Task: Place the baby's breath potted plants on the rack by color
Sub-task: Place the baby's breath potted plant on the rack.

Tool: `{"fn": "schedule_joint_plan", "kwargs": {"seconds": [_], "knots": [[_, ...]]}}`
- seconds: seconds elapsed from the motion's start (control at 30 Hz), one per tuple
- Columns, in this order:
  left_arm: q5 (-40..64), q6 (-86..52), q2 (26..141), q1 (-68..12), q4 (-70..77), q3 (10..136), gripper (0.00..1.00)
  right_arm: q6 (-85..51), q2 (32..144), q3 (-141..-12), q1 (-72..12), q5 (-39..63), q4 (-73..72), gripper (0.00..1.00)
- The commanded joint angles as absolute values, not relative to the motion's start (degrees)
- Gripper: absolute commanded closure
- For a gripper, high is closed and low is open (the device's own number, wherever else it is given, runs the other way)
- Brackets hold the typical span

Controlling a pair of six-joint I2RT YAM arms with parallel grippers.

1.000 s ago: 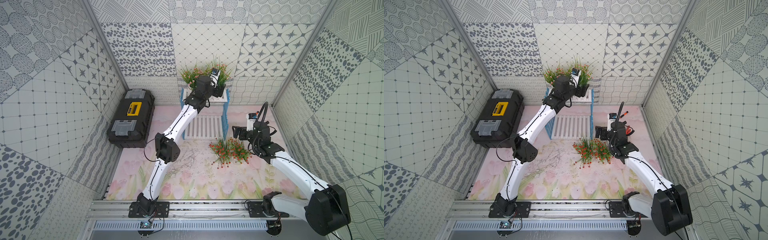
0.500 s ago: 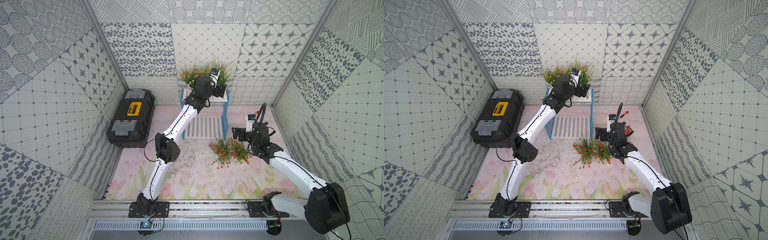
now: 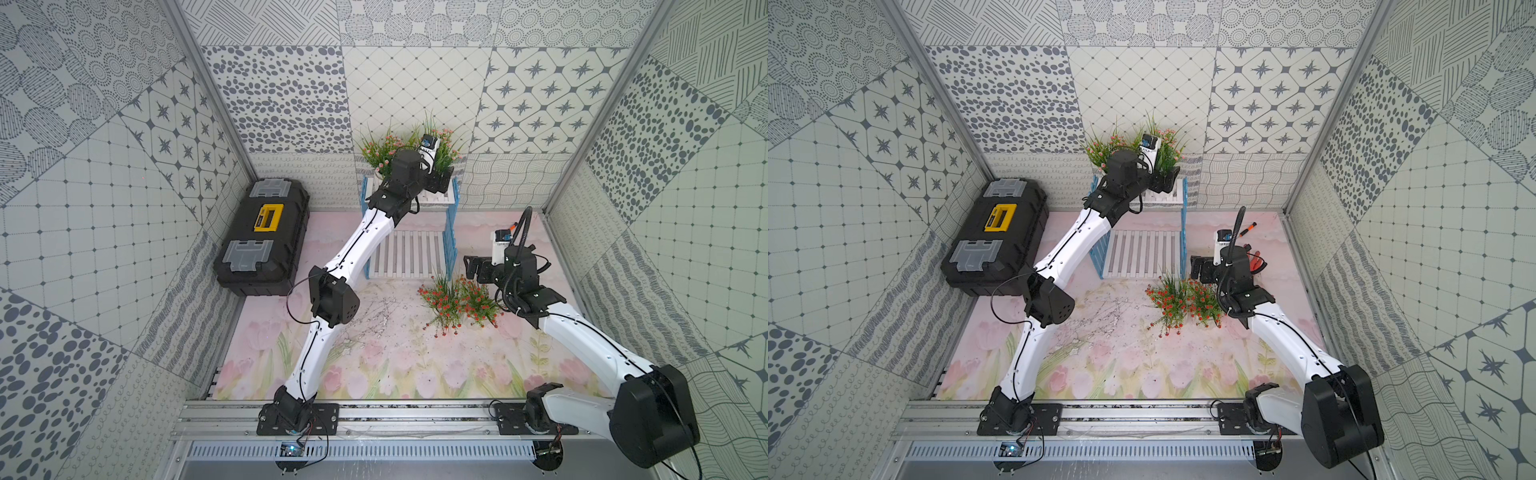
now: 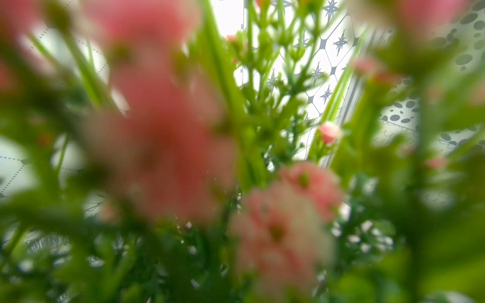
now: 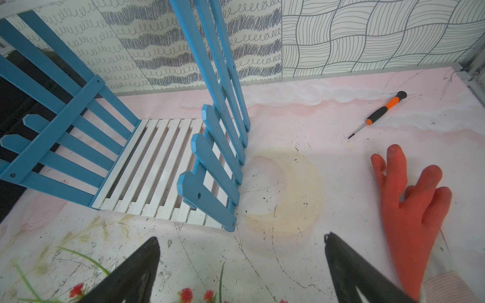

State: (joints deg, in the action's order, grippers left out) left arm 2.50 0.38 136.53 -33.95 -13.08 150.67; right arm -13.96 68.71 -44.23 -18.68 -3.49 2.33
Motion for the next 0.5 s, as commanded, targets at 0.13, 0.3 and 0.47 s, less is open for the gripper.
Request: {"fn": "schedule_joint_plan", "kwargs": {"seconds": [0.13, 0.3, 0.47], "knots": [[0.46, 1.6, 132.41, -35.42, -9.83, 146.81, 0.02, -14.06, 67.16, -43.55, -18.96, -4.17, 0.57, 0.02], [0.78, 0.61, 130.35, -35.51, -9.21, 143.76, 0.02, -14.04, 66.75, -43.13, -18.98, -4.31, 0.8, 0.02], [1.08, 1.78, 127.51, -36.31, -8.52, 140.45, 0.02, -14.28, 67.15, -43.21, -19.03, -4.0, 0.53, 0.02]]}}
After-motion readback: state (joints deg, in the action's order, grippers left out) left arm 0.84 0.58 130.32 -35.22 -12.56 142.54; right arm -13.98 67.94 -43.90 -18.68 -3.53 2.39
